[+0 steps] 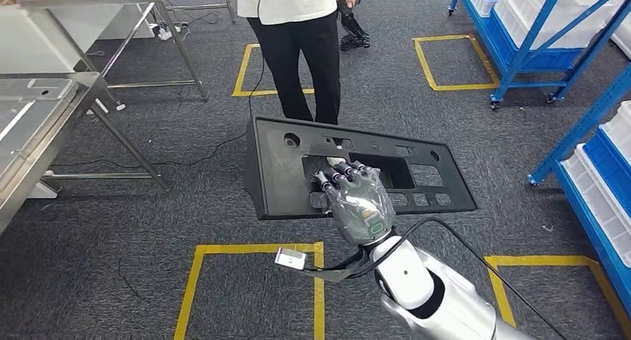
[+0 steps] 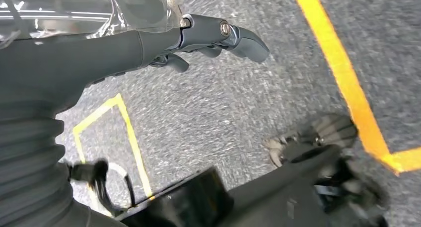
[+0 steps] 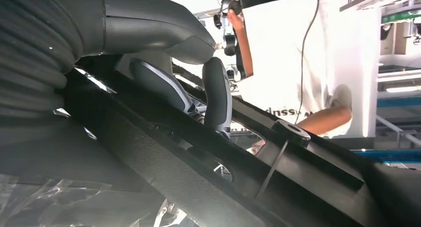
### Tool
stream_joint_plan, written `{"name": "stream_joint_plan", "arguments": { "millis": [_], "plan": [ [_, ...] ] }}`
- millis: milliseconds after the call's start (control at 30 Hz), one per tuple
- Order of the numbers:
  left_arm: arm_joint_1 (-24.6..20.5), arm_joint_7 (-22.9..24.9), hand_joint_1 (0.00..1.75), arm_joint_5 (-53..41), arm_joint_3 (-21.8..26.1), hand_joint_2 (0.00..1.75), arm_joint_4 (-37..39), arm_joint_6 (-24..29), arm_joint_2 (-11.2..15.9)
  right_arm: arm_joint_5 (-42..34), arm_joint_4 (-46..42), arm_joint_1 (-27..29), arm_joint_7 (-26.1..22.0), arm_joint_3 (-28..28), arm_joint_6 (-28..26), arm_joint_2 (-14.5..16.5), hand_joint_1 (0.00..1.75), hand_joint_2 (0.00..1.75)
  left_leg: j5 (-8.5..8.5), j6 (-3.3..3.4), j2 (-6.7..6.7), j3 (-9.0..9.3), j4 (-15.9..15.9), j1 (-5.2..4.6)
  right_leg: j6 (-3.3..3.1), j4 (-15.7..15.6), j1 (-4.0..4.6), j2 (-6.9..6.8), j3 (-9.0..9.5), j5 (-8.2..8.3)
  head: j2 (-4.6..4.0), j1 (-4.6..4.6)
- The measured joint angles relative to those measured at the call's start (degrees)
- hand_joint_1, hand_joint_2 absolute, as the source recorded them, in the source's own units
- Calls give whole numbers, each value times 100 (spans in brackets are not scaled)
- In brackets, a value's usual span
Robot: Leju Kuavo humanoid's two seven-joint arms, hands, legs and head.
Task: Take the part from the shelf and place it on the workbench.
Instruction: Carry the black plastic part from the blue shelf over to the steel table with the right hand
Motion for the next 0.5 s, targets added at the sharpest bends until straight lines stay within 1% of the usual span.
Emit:
{"name": "stream_joint_plan", "arguments": {
  "millis": [33,67,100,133,167,200,233,267,300,333,367,400,433,467,500],
  "plan": [
    [10,-6,0,-5,0,175,0,-8,13,3,-1,2,1,-4,0,-8,175,175,-9,24,24,34,-75,-35,19,-8,3,-58,12,-8,0,1],
    [23,-10,0,-11,0,175,0,-15,23,4,-3,4,2,-6,-1,-14,175,175,5,43,-43,39,-96,-46,40,-18,6,-119,28,-16,0,1],
    [43,-12,0,-16,-1,175,0,-20,32,4,-9,7,3,-9,-1,-18,175,175,29,62,-105,61,-133,-26,63,-15,4,-140,43,-37,0,2],
    [58,-14,0,-23,-1,175,0,-22,40,4,-17,10,4,-15,-3,-22,175,175,55,85,-170,92,-177,-4,82,38,1,-75,39,-84,1,2],
    [64,-18,0,-33,-1,175,0,-25,46,7,-29,12,4,-22,-13,-27,175,175,83,110,-232,123,-219,23,101,204,-2,50,-22,-190,1,4],
    [62,-31,0,-51,-1,175,0,-29,45,9,-40,18,2,-30,-23,-36,175,175,103,128,-297,150,-247,51,117,502,-7,210,-154,-349,1,6],
    [49,-52,0,-72,-1,175,0,-34,44,12,-46,31,-1,-34,-38,-47,175,175,108,140,-367,155,-253,55,129,896,-10,348,-340,-529,1,6],
    [38,-73,0,-91,-1,175,0,-44,41,14,-51,50,-4,-37,-51,-57,175,175,110,146,-440,156,-252,61,141,1299,-12,418,-546,-683,1,8],
    [31,-92,0,-107,-1,175,0,-52,36,14,-51,76,-7,-38,-58,-66,175,175,110,147,-519,159,-251,68,153,1580,-15,444,-703,-751,1,7],
    [29,-104,0,-115,-2,175,0,-60,33,14,-51,102,-7,-38,-65,-71,175,175,108,145,-601,163,-247,78,168,1643,-22,451,-761,-700,1,7],
    [29,-109,0,-120,-2,175,0,-66,31,14,-51,120,-7,-38,-70,-73,175,175,102,136,-683,169,-235,96,186,1463,-37,463,-701,-538,1,8],
    [28,-114,0,-125,-2,175,0,-66,29,14,-51,131,-7,-38,-79,-74,175,175,88,114,-764,171,-208,118,216,1082,-66,515,-539,-301,1,8],
    [25,-119,0,-133,-2,175,0,-67,33,14,-51,140,-7,-38,-90,-78,175,175,63,79,-839,159,-169,136,257,665,-103,634,-349,-116,1,8],
    [16,-120,0,-144,-2,175,0,-68,37,7,-51,147,-7,-38,-104,-82,175,175,36,38,-908,131,-110,147,272,329,-132,737,-198,16,1,8],
    [9,-120,0,-162,-2,175,0,-72,42,-17,-49,159,-5,-40,-122,-86,175,175,16,0,-966,98,-69,152,272,132,-149,812,-111,72,1,7]
  ]
}}
